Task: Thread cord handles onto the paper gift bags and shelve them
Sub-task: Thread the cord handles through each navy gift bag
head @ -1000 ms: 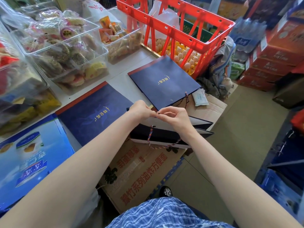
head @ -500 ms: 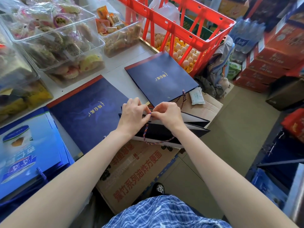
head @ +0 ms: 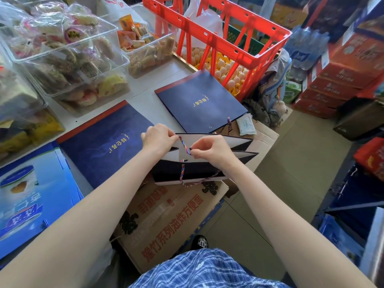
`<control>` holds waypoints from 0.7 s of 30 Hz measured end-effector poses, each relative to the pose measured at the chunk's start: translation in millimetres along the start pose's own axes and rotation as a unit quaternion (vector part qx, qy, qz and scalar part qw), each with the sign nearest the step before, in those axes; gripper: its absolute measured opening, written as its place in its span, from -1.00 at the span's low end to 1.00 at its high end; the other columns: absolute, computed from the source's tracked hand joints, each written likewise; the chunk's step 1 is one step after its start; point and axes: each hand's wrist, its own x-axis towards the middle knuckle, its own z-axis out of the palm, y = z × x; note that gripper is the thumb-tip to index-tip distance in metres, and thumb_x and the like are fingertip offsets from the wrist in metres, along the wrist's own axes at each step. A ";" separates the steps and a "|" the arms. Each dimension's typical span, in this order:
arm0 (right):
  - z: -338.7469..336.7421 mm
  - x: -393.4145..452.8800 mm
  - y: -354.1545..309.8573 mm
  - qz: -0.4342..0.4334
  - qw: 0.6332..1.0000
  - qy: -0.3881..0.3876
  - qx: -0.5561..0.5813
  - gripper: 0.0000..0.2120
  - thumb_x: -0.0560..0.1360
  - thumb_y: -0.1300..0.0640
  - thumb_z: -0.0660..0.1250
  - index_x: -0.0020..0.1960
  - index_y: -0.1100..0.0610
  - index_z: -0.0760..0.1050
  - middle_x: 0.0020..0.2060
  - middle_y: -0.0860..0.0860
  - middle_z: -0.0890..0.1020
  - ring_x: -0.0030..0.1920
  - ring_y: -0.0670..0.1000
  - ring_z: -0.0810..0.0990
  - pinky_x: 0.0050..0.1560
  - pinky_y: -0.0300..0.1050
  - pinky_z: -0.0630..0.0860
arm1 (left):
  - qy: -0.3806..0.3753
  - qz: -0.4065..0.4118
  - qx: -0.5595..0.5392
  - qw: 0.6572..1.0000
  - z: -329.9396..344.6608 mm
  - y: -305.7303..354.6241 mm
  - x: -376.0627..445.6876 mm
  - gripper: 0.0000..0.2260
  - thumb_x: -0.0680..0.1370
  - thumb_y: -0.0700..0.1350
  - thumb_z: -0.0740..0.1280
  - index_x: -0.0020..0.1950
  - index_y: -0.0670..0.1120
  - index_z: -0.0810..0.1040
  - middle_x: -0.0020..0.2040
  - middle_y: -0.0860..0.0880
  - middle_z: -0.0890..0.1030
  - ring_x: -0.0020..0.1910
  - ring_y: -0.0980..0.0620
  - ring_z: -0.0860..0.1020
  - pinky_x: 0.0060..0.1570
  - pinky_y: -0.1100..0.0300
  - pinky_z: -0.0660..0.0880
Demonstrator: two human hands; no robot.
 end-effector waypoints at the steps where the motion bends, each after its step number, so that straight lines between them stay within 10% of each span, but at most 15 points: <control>1: -2.1 -3.0 2.0 0.001 1.000 -0.017 0.013 -0.88 0.39 0.29 0.44 -0.25 0.10 0.58 -0.32 0.05 0.64 -0.30 -0.06 0.58 -0.10 -0.15 0.55 | 0.002 -0.005 -0.005 1.000 -0.8 -0.6 1.6 -0.77 0.54 0.00 0.27 -0.06 -0.06 0.68 -0.06 -0.13 0.60 0.12 -0.18 0.44 -0.03 0.11 0.18; 10: -2.4 3.3 -2.2 -0.042 0.957 -0.022 0.285 -0.90 0.48 0.39 0.31 -0.11 0.23 0.53 -0.29 0.10 0.62 -0.28 0.00 0.61 -0.07 -0.13 0.60 | -0.090 -0.022 0.098 0.991 4.8 15.2 -11.0 -0.54 0.57 0.23 0.07 -0.10 0.00 0.67 -0.02 -0.06 0.55 0.19 -0.08 0.34 0.17 0.05 0.20; 15: 0.8 6.7 -13.5 -0.041 0.909 -0.064 0.410 -0.91 0.50 0.39 0.27 -0.11 0.25 0.52 -0.27 0.12 0.65 -0.23 0.08 0.65 -0.03 -0.06 0.61 | -0.256 -0.058 -0.117 0.958 -11.2 5.6 -7.4 -0.65 0.53 0.18 0.23 0.02 -0.03 0.66 0.22 -0.01 0.43 0.21 -0.02 0.37 0.11 0.19 0.25; 21: 6.8 2.9 -14.2 -0.077 0.948 -0.046 0.305 -0.93 0.45 0.39 0.34 -0.11 0.27 0.55 -0.26 0.14 0.61 -0.23 0.07 0.57 -0.07 -0.07 0.52 | -0.273 -0.143 -0.304 0.901 -23.7 2.7 -5.9 -0.58 0.12 0.04 0.53 -0.14 -0.13 0.54 -0.26 0.02 0.39 -0.35 0.08 0.22 -0.26 0.24 0.18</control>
